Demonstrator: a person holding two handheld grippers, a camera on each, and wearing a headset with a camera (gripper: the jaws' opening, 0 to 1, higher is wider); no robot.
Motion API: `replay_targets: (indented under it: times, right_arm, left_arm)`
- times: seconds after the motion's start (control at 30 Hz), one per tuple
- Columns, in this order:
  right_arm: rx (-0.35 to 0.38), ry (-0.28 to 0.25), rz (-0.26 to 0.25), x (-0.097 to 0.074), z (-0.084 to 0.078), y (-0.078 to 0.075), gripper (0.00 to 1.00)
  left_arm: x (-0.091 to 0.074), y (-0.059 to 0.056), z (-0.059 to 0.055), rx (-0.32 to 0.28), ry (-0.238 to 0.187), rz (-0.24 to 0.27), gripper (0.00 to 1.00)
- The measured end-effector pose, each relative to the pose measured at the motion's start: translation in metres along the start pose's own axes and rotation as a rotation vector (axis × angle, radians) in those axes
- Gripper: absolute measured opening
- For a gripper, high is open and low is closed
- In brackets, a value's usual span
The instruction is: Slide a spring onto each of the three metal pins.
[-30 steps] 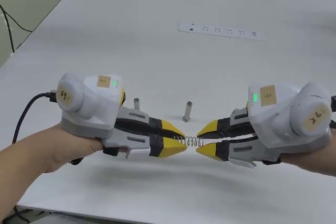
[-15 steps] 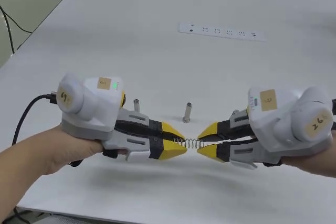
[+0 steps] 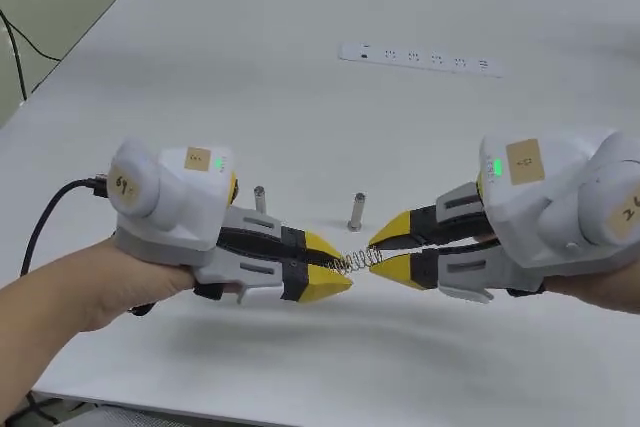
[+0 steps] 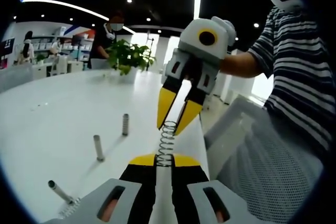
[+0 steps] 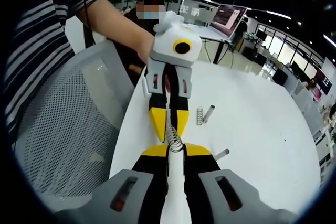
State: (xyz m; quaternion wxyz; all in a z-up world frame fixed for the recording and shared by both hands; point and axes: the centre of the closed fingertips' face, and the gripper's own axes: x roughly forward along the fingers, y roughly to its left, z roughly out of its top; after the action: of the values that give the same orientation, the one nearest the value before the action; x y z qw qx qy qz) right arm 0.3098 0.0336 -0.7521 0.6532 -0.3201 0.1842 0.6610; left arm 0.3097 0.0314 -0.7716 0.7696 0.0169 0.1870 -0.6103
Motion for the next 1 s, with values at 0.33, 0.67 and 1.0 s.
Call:
replay_targets:
  times: [0.33,0.67,1.0]
  right_arm:
    - [0.044,-0.061,0.012,0.001,0.017,-0.004,0.07]
    - [0.060,-0.119,-0.002,0.005,0.033,-0.005,0.07]
    - [0.041,-0.141,-0.026,0.010,0.038,-0.003,0.07]
  left_arm:
    - [0.002,0.001,0.001,0.006,-0.002,0.004,0.02]
    - [0.003,0.001,0.004,0.020,-0.006,0.007,0.02]
    - [0.004,0.000,0.004,0.026,0.000,0.005,0.02]
